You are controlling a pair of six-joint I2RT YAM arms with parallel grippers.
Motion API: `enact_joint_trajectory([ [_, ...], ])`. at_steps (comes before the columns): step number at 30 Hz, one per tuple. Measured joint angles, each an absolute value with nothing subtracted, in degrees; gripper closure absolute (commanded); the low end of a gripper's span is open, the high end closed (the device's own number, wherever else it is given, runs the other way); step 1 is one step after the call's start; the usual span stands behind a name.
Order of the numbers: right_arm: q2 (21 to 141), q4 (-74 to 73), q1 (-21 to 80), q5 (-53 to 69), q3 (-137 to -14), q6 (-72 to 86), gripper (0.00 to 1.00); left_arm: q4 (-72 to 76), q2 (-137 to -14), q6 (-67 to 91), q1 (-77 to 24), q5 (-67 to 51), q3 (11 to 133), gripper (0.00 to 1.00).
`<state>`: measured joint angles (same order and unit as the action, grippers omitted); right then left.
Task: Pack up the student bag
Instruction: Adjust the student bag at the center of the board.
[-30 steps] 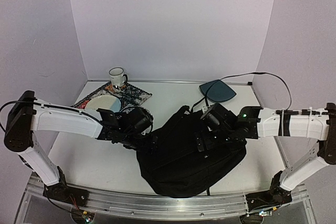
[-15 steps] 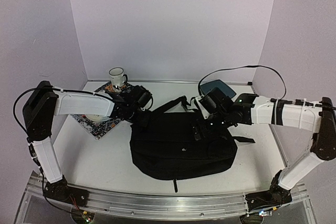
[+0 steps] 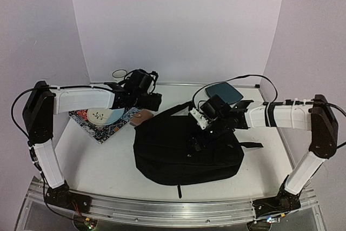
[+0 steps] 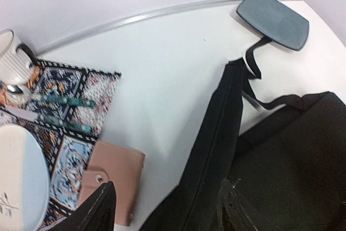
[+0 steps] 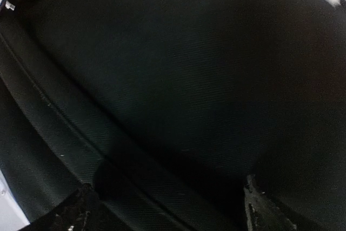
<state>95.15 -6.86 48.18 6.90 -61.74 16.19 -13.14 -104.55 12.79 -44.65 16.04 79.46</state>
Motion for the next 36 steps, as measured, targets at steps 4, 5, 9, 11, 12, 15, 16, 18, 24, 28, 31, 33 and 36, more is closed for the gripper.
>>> enact_joint_trajectory([
  [4, 95.2, -6.0, 49.0, 11.5, -61.1, 15.6, 0.27, -13.4, -100.5, 15.9, -44.9, 11.3, 74.3, 0.33],
  [5, 95.2, -5.9, 49.7, 12.7, -61.1, 15.5, 0.30, -13.5, -99.3, 16.7, -45.0, 10.0, 73.1, 0.33],
  [9, 95.0, -6.1, 53.7, 15.3, -60.8, 15.4, 0.45, -14.2, -95.0, 20.1, -46.6, 6.3, 68.8, 0.32],
  [11, 94.6, -6.3, 55.8, 16.0, -60.5, 15.5, 0.54, -14.6, -93.5, 22.1, -48.2, 5.3, 67.2, 0.32],
  [12, 94.3, -6.5, 56.8, 16.1, -60.3, 15.8, 0.59, -14.9, -92.8, 23.3, -49.0, 4.9, 66.3, 0.32],
  [15, 93.3, -7.2, 59.2, 16.4, -60.2, 16.6, 0.68, -15.9, -90.2, 27.2, -51.4, 4.0, 62.7, 0.32],
  [16, 93.1, -7.5, 60.0, 16.4, -60.2, 17.0, 0.70, -16.4, -89.2, 28.9, -52.3, 4.0, 61.2, 0.32],
  [18, 92.8, -7.8, 61.7, 16.5, -60.2, 17.5, 0.73, -17.1, -87.2, 32.4, -54.0, 3.7, 58.3, 0.32],
  [24, 93.7, -8.3, 65.3, 16.2, -60.2, 19.4, 0.79, -18.0, -80.7, 43.6, -56.7, 2.8, 48.7, 0.30],
  [28, 97.4, -8.4, 67.5, 15.7, -61.0, 19.7, 0.79, -17.7, -77.2, 49.9, -56.7, 2.2, 44.3, 0.26],
  [31, 100.5, -8.9, 68.5, 15.0, -62.4, 19.8, 0.79, -14.2, -77.0, 53.2, -56.6, 0.0, 41.8, 0.26],
  [33, 102.6, -9.3, 68.7, 14.2, -63.3, 19.8, 0.78, -11.1, -77.6, 55.2, -56.6, -1.2, 39.8, 0.26],
  [36, 106.0, -10.2, 68.9, 11.7, -65.2, 20.0, 0.77, -7.2, -80.7, 56.8, -56.5, -2.2, 39.3, 0.26],
])
